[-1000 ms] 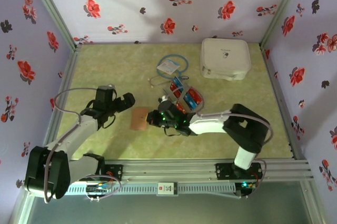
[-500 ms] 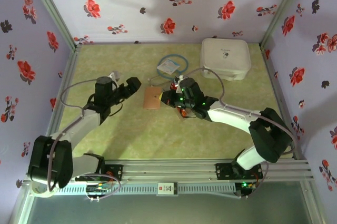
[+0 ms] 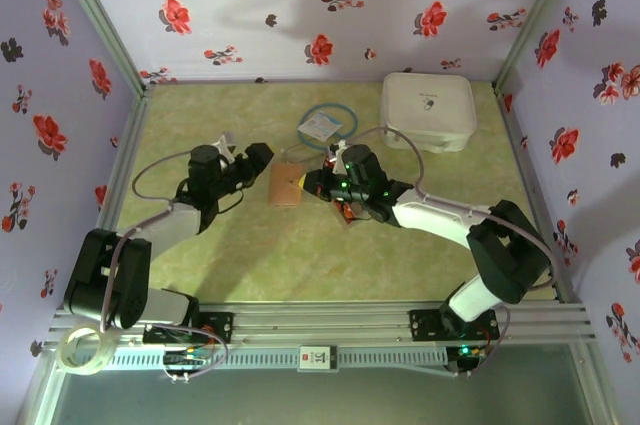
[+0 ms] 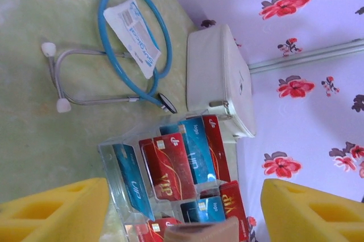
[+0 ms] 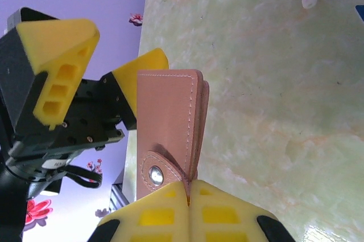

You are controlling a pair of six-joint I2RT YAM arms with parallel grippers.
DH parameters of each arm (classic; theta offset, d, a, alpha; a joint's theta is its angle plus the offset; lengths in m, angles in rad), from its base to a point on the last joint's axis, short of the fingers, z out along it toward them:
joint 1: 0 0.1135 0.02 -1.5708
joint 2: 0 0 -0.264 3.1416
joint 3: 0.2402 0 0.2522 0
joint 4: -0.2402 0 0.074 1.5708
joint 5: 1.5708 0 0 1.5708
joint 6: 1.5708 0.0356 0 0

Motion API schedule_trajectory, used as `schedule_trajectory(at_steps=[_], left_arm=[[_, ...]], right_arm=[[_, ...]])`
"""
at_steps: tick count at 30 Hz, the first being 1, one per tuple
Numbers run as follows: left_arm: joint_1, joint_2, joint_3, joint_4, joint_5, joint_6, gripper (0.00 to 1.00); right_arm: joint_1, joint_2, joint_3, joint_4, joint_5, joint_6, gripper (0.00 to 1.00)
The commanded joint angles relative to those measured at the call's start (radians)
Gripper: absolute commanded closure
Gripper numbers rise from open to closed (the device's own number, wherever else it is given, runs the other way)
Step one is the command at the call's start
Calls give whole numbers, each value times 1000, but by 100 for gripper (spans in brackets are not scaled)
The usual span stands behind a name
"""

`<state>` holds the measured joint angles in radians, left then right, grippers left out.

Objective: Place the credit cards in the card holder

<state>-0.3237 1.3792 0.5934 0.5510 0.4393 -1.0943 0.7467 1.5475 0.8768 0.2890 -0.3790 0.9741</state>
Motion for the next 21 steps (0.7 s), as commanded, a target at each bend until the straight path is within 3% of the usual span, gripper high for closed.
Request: schedule_trajectory(at_steps=[1, 13, 16, 21], left_arm=[[-21, 2, -31, 55, 25, -10, 30], [-40, 9, -83, 128, 25, -21, 42], [-44, 19, -82, 142, 25, -23, 49], [-52, 43, -86, 190, 32, -33, 70]], right_arm=[[-15, 15, 27, 74, -27, 24, 100], [-18, 86, 18, 169, -70, 78, 100], [-17, 91, 14, 174, -73, 81, 100], [-17, 91, 8, 175, -72, 86, 100]])
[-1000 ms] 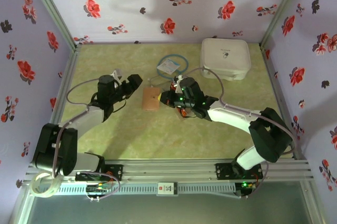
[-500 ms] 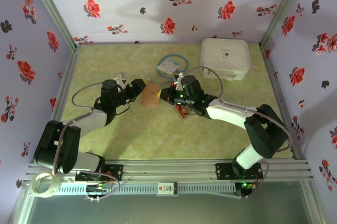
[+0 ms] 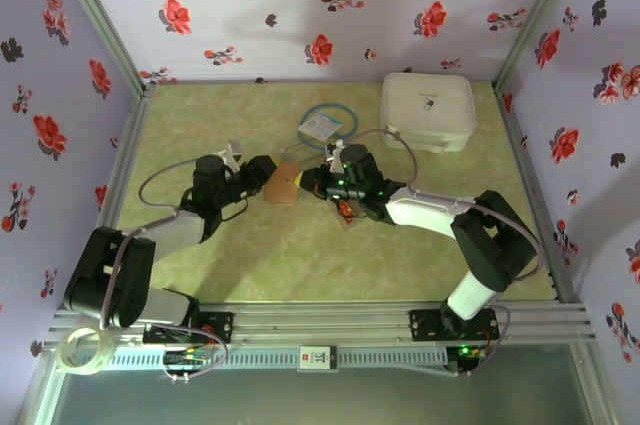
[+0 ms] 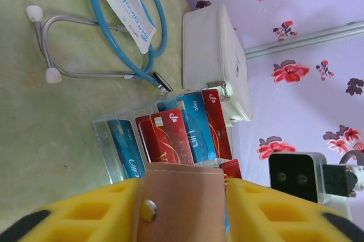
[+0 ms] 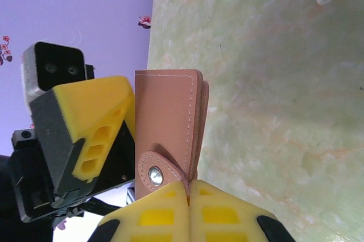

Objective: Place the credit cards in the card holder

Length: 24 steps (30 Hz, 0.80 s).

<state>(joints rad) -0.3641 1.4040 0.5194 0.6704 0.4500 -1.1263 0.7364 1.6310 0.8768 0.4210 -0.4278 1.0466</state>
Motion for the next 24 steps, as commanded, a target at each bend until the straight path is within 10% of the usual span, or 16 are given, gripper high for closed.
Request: schedule_trajectory(at_steps=[1, 5, 7, 11, 24], left_arm=[[-14, 22, -13, 77, 21, -3, 75], [-18, 27, -18, 98, 24, -6, 92], [-18, 25, -20, 98, 23, 1, 100], [-21, -5, -21, 51, 16, 50, 100], [-80, -154, -15, -179, -203, 146, 100]], right_arm=[[-6, 7, 8, 42, -24, 13, 100], [-7, 1, 8, 15, -19, 0, 97], [-10, -17, 8, -30, -5, -28, 76], [-9, -100, 24, -243, 106, -157, 49], [146, -90, 277, -711, 527, -459, 24]])
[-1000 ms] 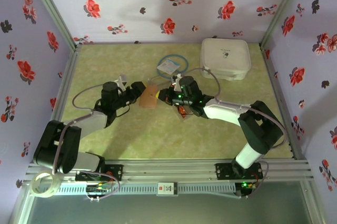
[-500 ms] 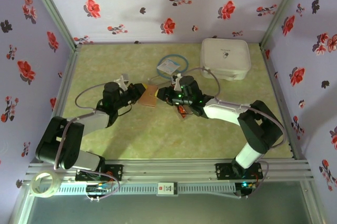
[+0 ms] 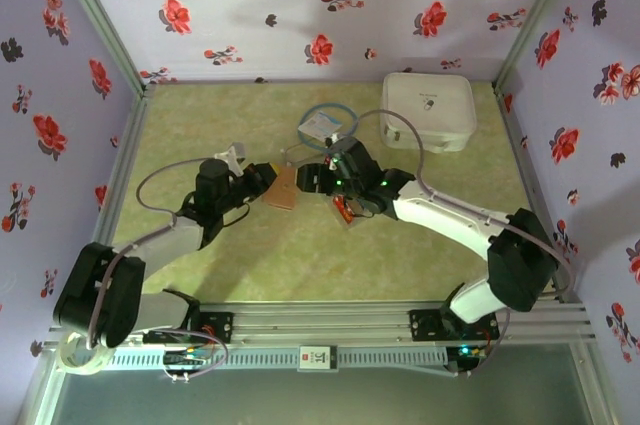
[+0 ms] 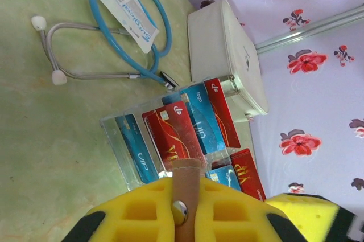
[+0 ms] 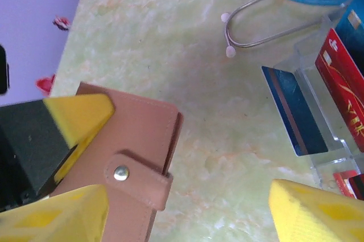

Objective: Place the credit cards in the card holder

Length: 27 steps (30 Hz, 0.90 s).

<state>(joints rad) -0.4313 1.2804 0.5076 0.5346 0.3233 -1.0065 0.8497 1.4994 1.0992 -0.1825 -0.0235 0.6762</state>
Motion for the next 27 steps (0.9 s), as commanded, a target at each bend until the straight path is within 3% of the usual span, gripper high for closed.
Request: schedule_trajectory(at_steps=[1, 10, 27], left_arm=[[-15, -37, -4, -48, -88, 17, 100], [-21, -73, -19, -50, -131, -41, 100], [-27, -62, -24, -36, -135, -49, 100]], right_arm=[[46, 60, 74, -109, 136, -94, 24], [105, 190, 184, -99, 165, -117, 24], [120, 261, 233, -57, 172, -112, 25]])
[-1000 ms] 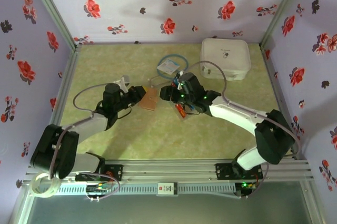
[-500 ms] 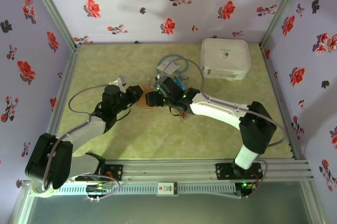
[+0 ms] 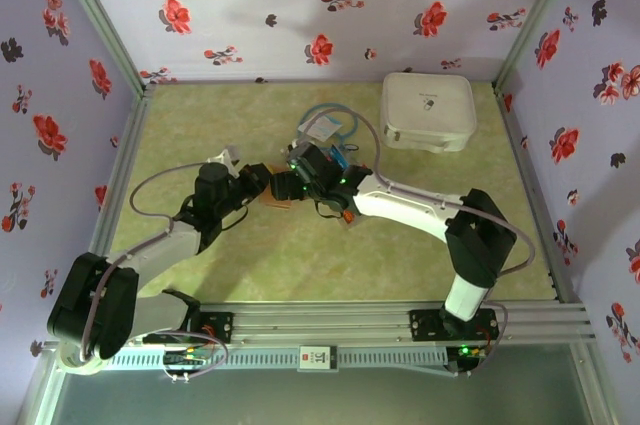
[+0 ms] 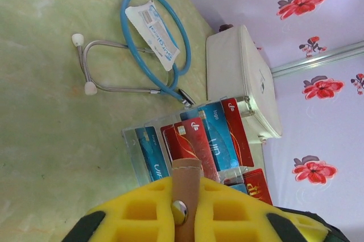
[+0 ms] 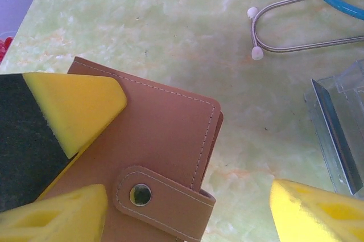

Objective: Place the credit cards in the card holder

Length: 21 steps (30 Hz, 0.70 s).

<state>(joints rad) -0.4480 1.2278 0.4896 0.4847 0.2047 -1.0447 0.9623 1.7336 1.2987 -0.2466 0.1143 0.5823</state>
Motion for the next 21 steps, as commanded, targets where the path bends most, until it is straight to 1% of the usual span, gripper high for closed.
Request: schedule_trajectory(at_steps=[1, 6, 12, 17, 21], left_arm=[[-10, -9, -6, 14, -16, -11, 100], [-10, -12, -5, 14, -18, -11, 100], [-10, -22, -9, 8, -23, -4, 100], [-9, -33, -7, -15, -30, 16, 100], [-10, -37, -5, -36, -31, 41, 100]], right_arm=[[7, 35, 36, 7, 32, -18, 26], [6, 49, 27, -25, 65, -19, 30], [-15, 3, -31, -115, 174, -21, 39], [-58, -111, -118, -184, 214, -20, 43], [-66, -224, -170, -198, 214, -21, 43]])
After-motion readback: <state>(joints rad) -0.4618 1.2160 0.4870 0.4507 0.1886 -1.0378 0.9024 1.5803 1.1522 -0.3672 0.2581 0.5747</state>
